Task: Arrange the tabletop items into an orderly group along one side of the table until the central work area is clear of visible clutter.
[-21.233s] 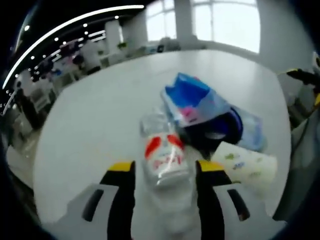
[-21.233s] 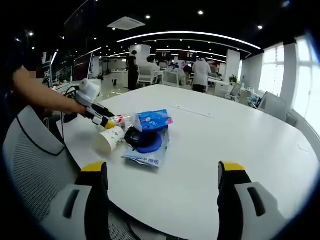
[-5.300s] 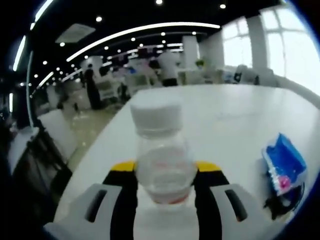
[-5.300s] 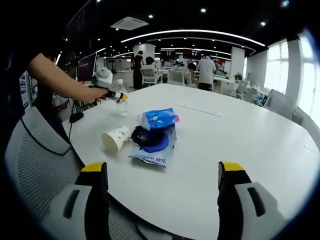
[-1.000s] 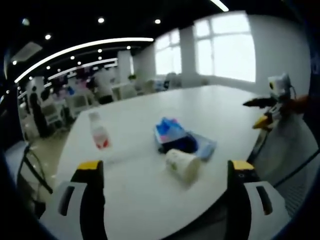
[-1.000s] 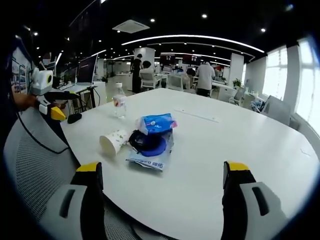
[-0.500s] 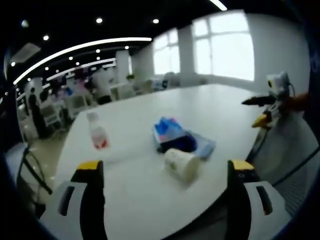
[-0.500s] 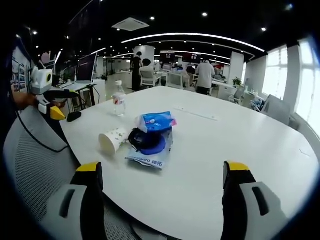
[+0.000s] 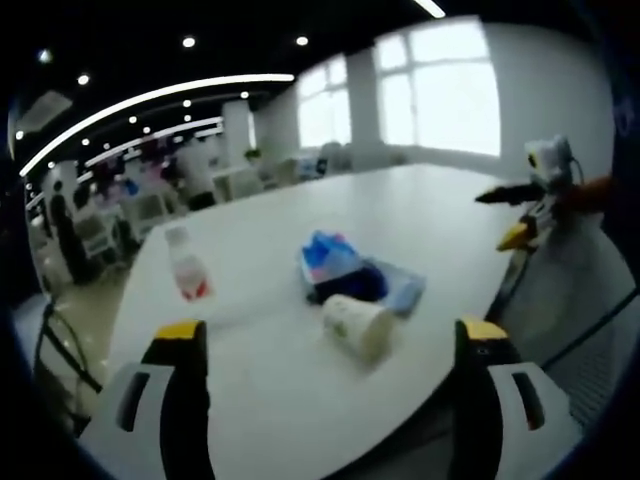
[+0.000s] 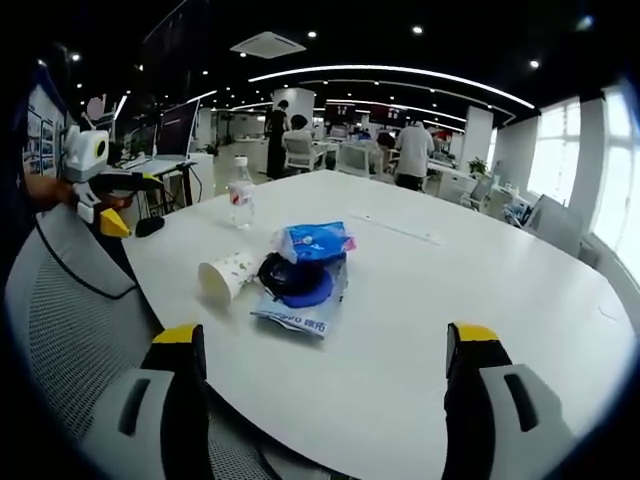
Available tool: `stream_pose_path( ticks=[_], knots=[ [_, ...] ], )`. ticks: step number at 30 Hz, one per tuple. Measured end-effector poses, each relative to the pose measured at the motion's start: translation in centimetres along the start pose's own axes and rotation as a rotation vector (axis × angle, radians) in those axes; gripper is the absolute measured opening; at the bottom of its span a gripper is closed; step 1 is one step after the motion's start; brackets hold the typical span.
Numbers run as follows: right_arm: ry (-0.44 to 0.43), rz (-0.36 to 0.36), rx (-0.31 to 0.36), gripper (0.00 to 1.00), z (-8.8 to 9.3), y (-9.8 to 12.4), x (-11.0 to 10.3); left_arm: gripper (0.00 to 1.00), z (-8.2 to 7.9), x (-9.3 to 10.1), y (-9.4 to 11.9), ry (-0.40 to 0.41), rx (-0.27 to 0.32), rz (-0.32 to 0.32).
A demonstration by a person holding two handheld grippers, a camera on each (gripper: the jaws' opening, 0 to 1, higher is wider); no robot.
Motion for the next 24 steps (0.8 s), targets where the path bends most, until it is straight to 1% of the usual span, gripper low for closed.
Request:
stream_pose_path(
  ticks=[1, 5, 7, 10, 13, 15, 18, 20, 21, 22, 23, 24],
  knots=[
    [0.0, 0.0, 0.0, 1.0, 0.0, 0.0, 0.0, 0.98, 0.0, 0.0, 0.0, -0.012, -0.004, 0.0],
    [0.0, 0.002, 0.001, 1.0, 0.0, 0.0, 0.0, 0.88, -0.2, 0.3, -0.1, -0.063, -0.009, 0.014],
    [-0.003, 0.002, 0.0, 1.0, 0.0, 0.0, 0.0, 0.85, -0.4, 0.2, -0.2, -0.068, -0.001, 0.017],
    [-0.003, 0.001, 0.0, 1.0, 0.0, 0.0, 0.0, 0.78, -1.0, 0.2, -0.6, -0.08, 0.014, 0.026],
    [-0.004, 0.004, 0.001, 1.0, 0.0, 0.1, 0.0, 0.77, -1.4, 0.4, -1.1, -0.1, 0.025, 0.041],
    [-0.007, 0.005, 0.002, 1.0, 0.0, 0.1, 0.1, 0.77, -1.5, 0.6, -1.5, -0.101, 0.004, 0.067],
    [-0.01, 0.007, 0.004, 1.0, 0.0, 0.1, 0.1, 0.74, -1.6, 0.8, -1.9, -0.139, 0.0, 0.088],
    [-0.011, 0.008, 0.006, 1.0, 0.0, 0.2, 0.1, 0.7, -1.6, 1.2, -2.2, -0.146, -0.011, 0.132],
    [-0.012, 0.009, 0.007, 0.99, 0.0, 0.2, 0.1, 0.69, -1.4, 1.6, -2.3, -0.144, -0.031, 0.175],
    [-0.013, 0.01, 0.008, 0.99, 0.0, 0.2, 0.1, 0.66, -1.4, 1.7, -2.5, -0.151, -0.038, 0.184],
    [-0.013, 0.011, 0.009, 0.99, 0.0, 0.2, 0.1, 0.63, -1.5, 1.8, -2.6, -0.165, -0.032, 0.197],
    [-0.014, 0.011, 0.01, 0.99, 0.0, 0.3, 0.1, 0.59, -1.4, 2.1, -2.8, -0.18, -0.037, 0.226]
  ],
)
Point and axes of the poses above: the point that each gripper's makers call its tool centre point, and the gripper's own axes: y roughly backward along the fingers, x roughly to its right, z roughly out of its underside, the point moved 8 cm from there along y, roughly backward along the fingers, and after that the axes turned 15 degrees about -z, right-handed, at the moved point
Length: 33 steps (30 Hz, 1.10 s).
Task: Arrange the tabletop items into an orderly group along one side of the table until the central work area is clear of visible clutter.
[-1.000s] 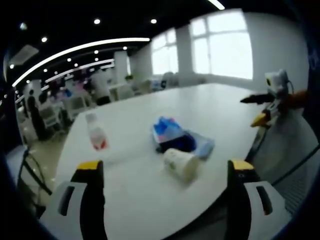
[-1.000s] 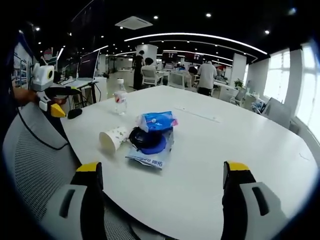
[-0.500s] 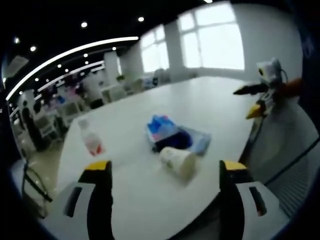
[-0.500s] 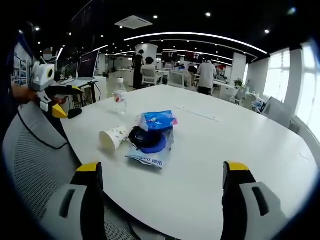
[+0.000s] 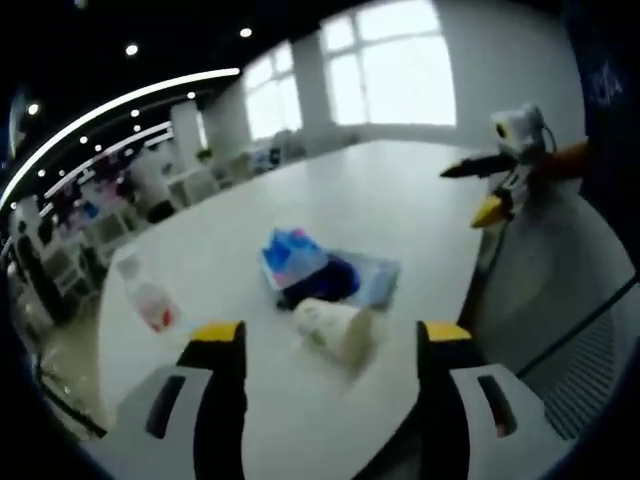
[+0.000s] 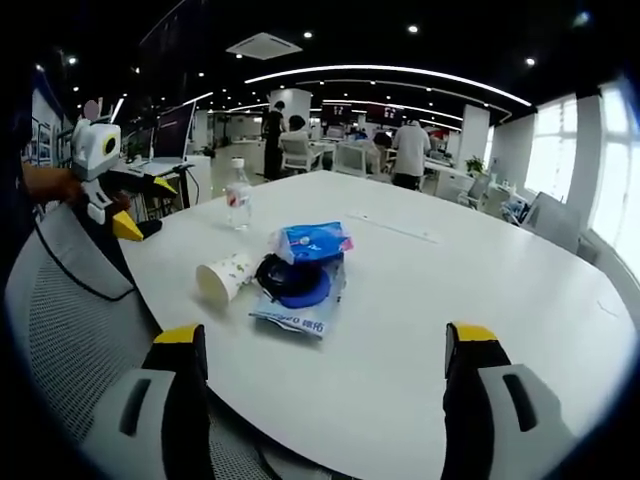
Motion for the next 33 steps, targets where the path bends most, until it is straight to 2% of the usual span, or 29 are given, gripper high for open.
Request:
stream_pose_path(
  ticks=[10, 16, 19, 23, 33],
  knots=[
    [-0.003, 0.012, 0.01, 0.98, 0.0, 0.1, 0.1, 0.43, 0.1, 0.6, -2.3, -0.098, 0.004, 0.078],
    [-0.005, 0.015, 0.012, 0.97, 0.0, 0.2, 0.1, 0.38, 1.1, 1.4, -4.0, -0.173, -0.003, 0.128],
    [-0.006, 0.014, 0.012, 0.96, 0.0, 0.2, 0.1, 0.35, 1.5, 1.8, -4.8, -0.178, 0.013, 0.153],
    [-0.003, 0.021, 0.009, 0.95, 0.0, 0.2, 0.2, 0.32, 2.0, 2.1, -5.7, -0.195, 0.067, 0.176],
    [-0.006, 0.022, 0.006, 0.94, 0.1, 0.2, 0.2, 0.28, 3.2, 2.0, -7.2, -0.277, 0.093, 0.187]
  ],
)
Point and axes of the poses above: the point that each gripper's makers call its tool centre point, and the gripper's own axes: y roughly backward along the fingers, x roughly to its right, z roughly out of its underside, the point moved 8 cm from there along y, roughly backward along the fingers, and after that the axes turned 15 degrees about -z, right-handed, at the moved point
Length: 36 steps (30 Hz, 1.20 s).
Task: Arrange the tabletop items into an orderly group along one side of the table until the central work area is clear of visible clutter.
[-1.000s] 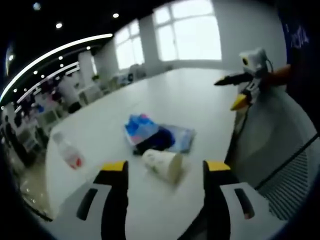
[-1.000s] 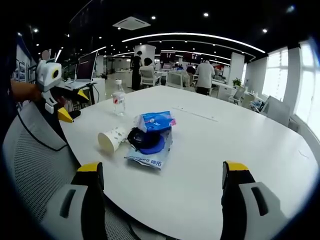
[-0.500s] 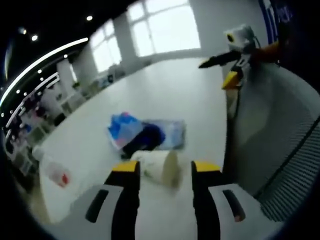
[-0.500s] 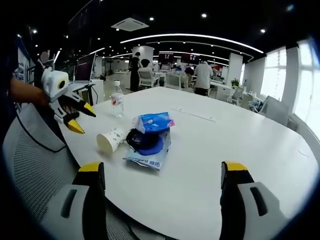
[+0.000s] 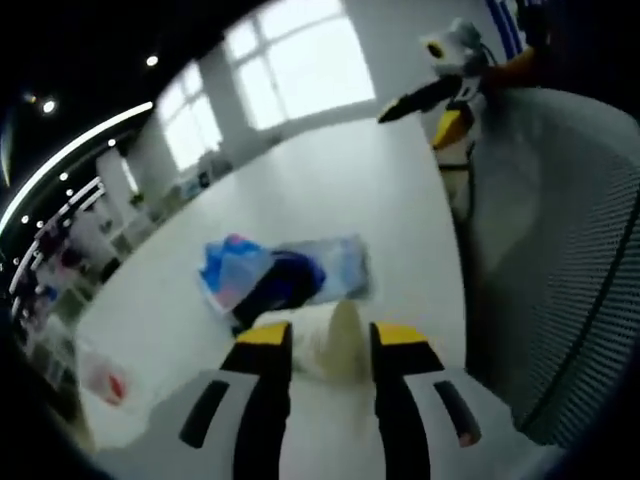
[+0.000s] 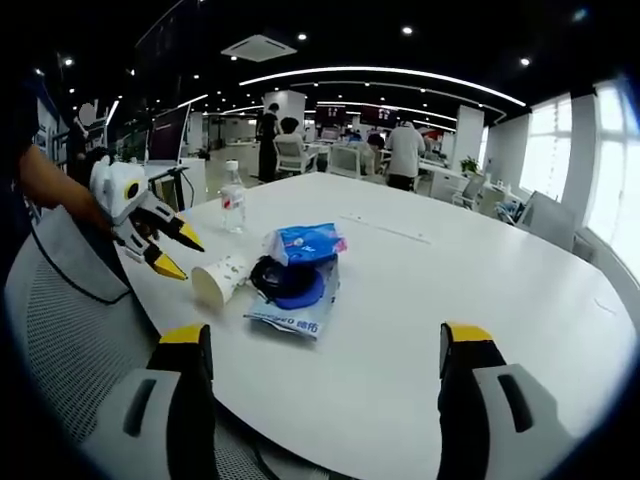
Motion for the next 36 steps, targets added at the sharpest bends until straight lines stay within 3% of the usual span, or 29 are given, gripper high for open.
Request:
stream_pose_path(
  ticks=[6, 17, 23, 30, 34, 36],
  knots=[
    [-0.002, 0.002, -0.003, 0.93, 0.0, 0.0, 0.0, 0.2, 0.7, -0.3, -1.1, -0.078, -0.004, -0.031],
    [-0.004, 0.007, -0.006, 0.93, 0.0, 0.0, 0.0, 0.1, 0.9, -1.0, -1.3, -0.079, -0.001, -0.078],
    [-0.003, 0.005, -0.008, 0.93, 0.0, 0.0, 0.0, 0.04, 0.3, -2.2, -0.6, -0.045, 0.016, -0.136],
    [-0.002, 0.001, -0.01, 0.93, 0.0, 0.0, -0.1, 0.0, -0.7, -3.2, -0.2, -0.006, 0.023, -0.161],
    [-0.003, -0.002, -0.008, 0.93, 0.0, 0.0, -0.1, 0.0, -1.0, -3.9, -0.1, 0.065, -0.021, -0.171],
    [-0.005, -0.005, -0.005, 0.93, 0.0, 0.0, -0.1, 0.0, -1.0, -4.2, 0.0, 0.139, -0.041, -0.171]
  ],
)
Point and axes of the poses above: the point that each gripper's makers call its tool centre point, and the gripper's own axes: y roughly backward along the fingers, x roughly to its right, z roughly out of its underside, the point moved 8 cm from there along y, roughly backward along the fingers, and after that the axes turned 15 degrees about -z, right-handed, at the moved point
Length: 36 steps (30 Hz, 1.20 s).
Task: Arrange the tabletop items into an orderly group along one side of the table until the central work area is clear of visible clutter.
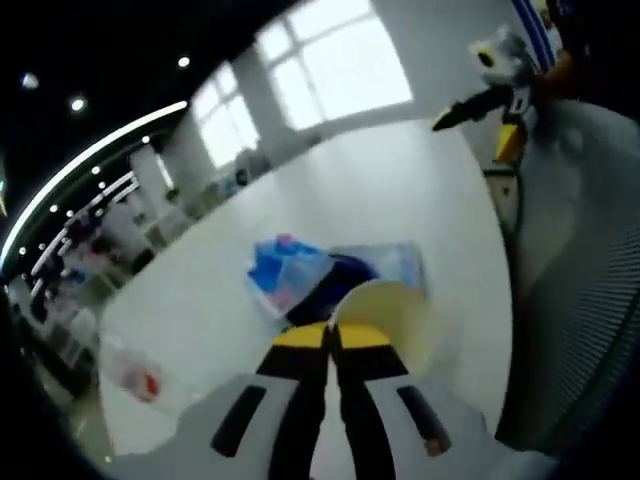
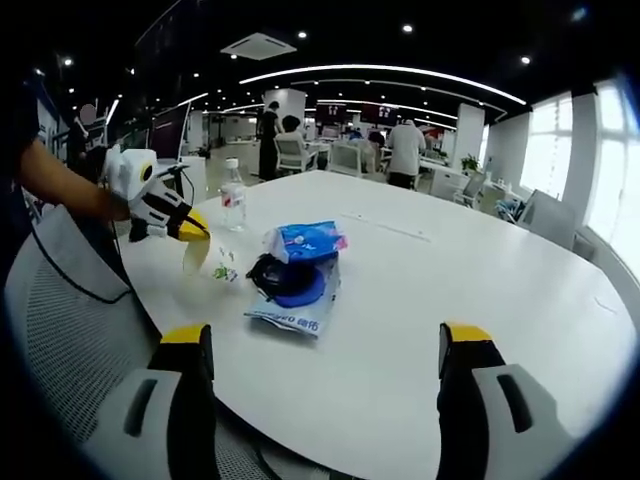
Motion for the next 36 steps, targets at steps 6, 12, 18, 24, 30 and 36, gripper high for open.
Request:
stream_pose_path(
  ticks=[6, 12, 18, 24, 30, 36],
  knots=[
    [-0.004, -0.008, 0.004, 0.94, 0.0, -0.1, -0.1, 0.0, -0.2, -0.9, -0.1, 0.058, -0.025, -0.012],
    [-0.003, -0.011, 0.004, 0.94, 0.0, -0.1, -0.1, 0.0, -0.1, -1.7, -0.2, 0.137, -0.077, -0.027],
    [-0.006, -0.017, 0.012, 0.95, 0.0, -0.1, -0.1, 0.0, 0.0, -2.5, -0.4, 0.152, -0.136, -0.039],
    [-0.013, -0.026, 0.025, 0.97, -0.1, -0.2, -0.2, 0.0, 0.3, -3.5, -0.9, 0.149, -0.199, -0.037],
    [-0.013, -0.024, 0.028, 0.97, -0.2, -0.2, -0.2, 0.0, 0.2, -4.8, -1.8, 0.167, -0.247, -0.047],
    [-0.013, -0.021, 0.029, 0.96, -0.2, -0.1, -0.2, 0.0, 0.5, -6.0, -2.8, 0.189, -0.306, -0.051]
  ],
)
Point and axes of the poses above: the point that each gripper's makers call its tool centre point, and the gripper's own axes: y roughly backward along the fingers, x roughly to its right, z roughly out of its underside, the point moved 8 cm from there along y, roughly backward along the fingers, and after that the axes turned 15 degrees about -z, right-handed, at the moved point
